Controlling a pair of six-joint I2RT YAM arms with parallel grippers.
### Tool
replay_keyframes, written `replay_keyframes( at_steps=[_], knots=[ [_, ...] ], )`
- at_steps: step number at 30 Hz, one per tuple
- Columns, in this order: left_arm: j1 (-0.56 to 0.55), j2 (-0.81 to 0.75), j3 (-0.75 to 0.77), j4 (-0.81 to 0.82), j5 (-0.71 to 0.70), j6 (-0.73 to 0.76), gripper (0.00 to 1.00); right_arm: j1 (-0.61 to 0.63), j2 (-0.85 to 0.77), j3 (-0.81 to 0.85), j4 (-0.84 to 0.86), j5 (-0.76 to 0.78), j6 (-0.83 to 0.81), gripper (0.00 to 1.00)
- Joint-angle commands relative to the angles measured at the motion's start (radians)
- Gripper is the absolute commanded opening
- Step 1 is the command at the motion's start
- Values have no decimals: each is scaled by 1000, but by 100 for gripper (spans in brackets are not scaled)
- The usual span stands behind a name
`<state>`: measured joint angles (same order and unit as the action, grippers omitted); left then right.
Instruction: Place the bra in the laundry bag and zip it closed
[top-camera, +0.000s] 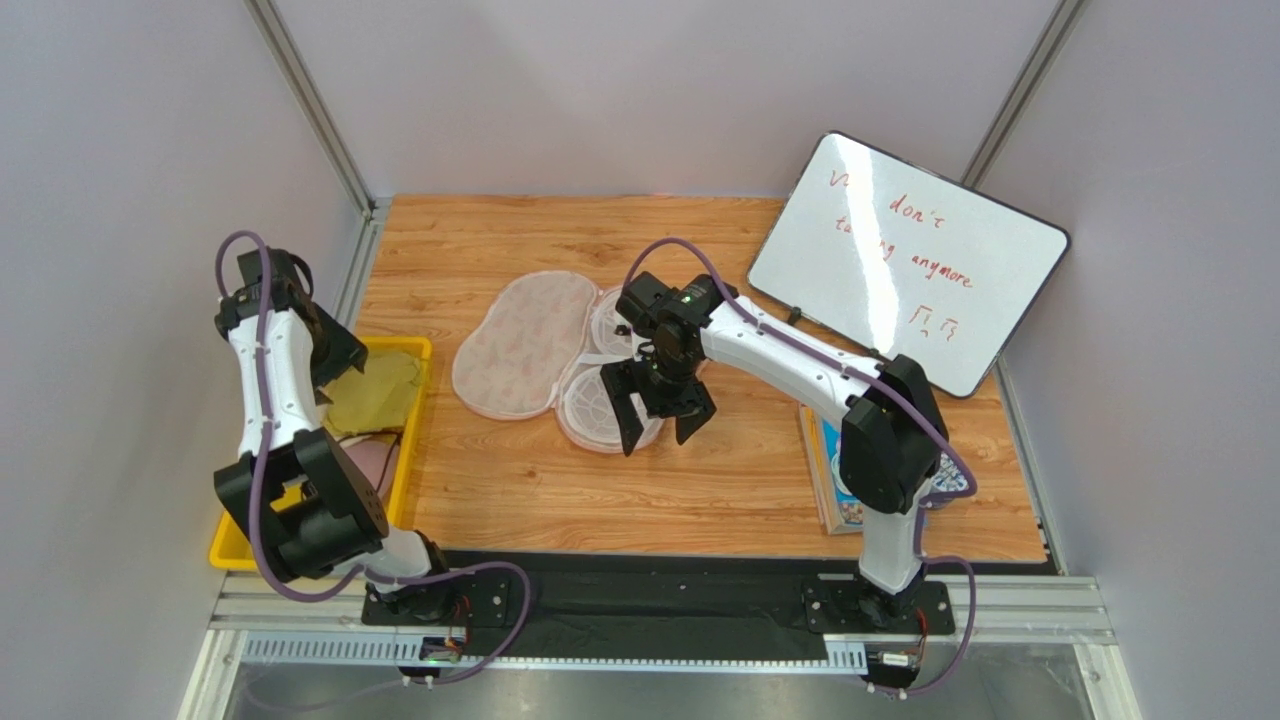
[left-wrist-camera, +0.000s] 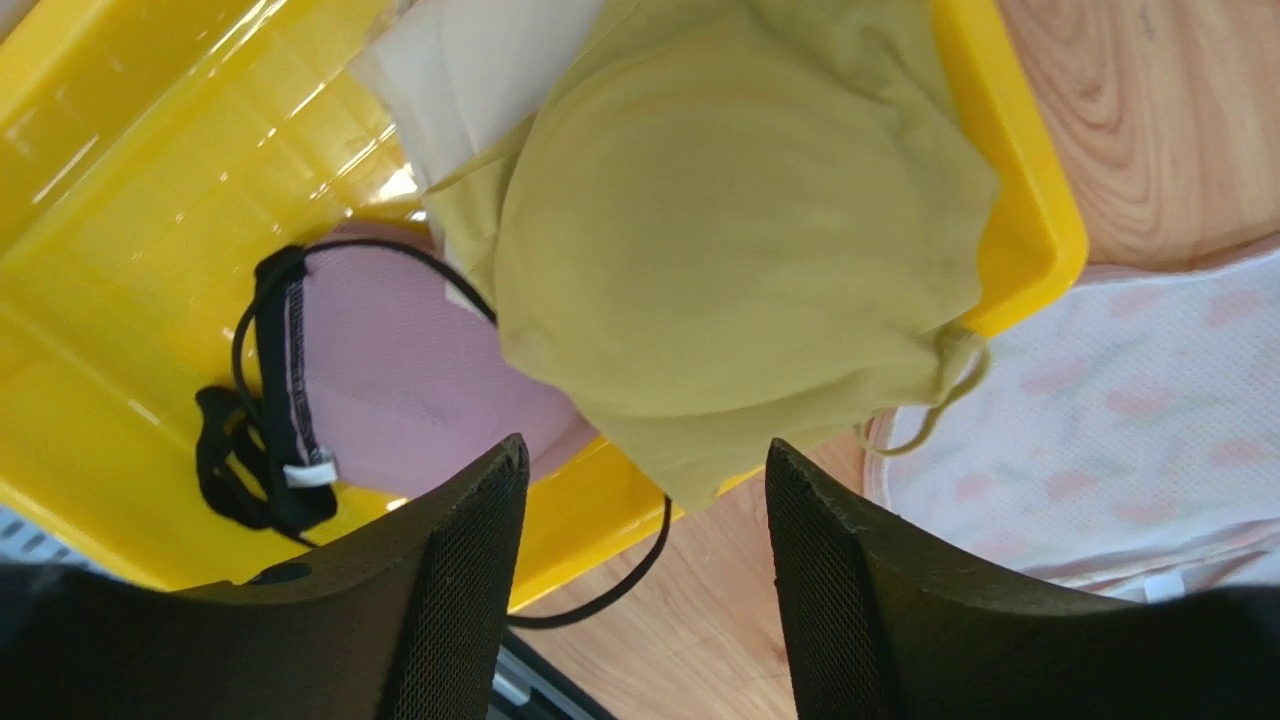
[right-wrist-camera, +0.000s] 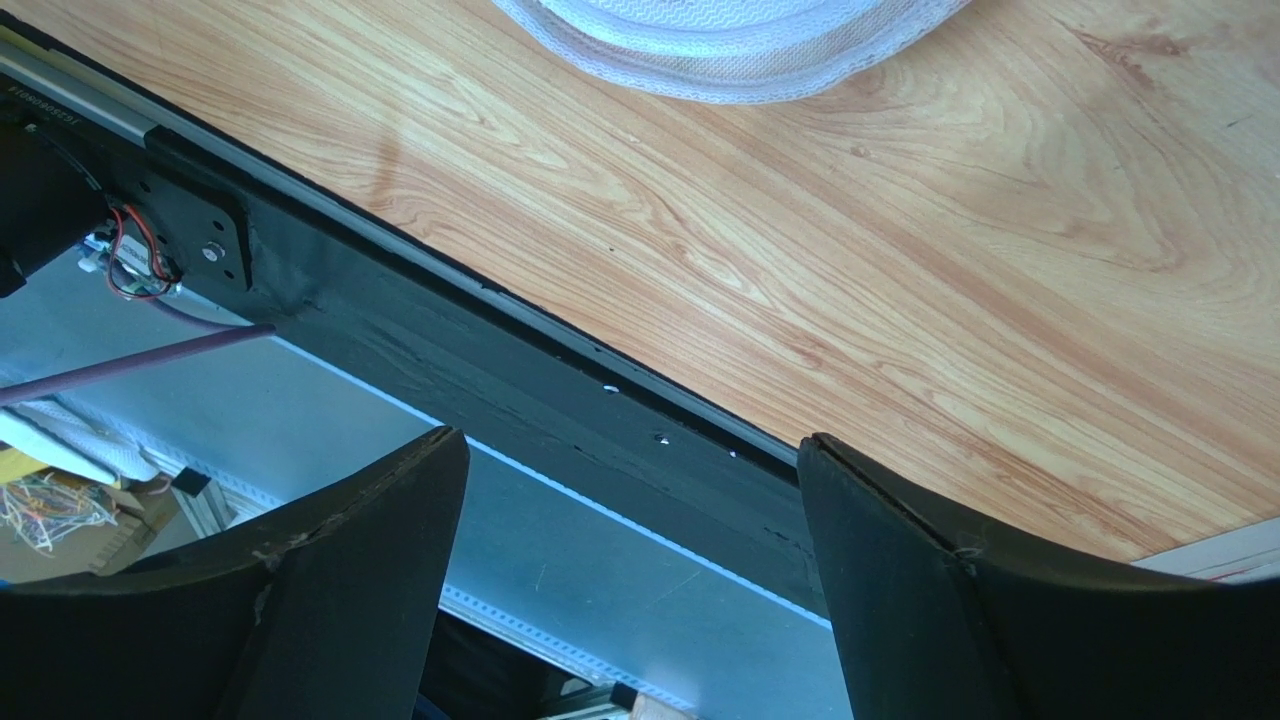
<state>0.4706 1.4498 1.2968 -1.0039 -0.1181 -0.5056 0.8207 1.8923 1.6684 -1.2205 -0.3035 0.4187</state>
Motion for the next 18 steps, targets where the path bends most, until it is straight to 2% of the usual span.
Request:
replay_keyframes(
  at_steps=[1, 3, 4, 7, 8, 11, 14, 18],
  knots=[
    [34, -81, -5, -111, -51, -76, 66, 6, 8, -6, 24, -40, -4, 87],
    [81, -138, -46, -127, -2, -103, 66, 8, 10, -16, 29, -43, -11, 87],
    [152, -161, -118, -127, 96, -117, 65, 9, 10, -19, 30, -43, -12, 87],
    [272, -259, -303, -108, 252, -172, 62, 12, 10, -42, 49, -57, -14, 87],
    [349, -307, -348, -101, 277, -192, 62, 15, 11, -47, 53, -63, -12, 87],
    [457, -377, -480, -72, 336, -206, 61, 23, 16, -53, 68, -78, -9, 87],
    [473, -382, -550, -45, 376, -229, 63, 26, 14, -56, 72, -82, -12, 87],
    [474, -356, -557, -22, 373, -249, 64, 26, 5, -64, 73, -80, -18, 87]
  ],
)
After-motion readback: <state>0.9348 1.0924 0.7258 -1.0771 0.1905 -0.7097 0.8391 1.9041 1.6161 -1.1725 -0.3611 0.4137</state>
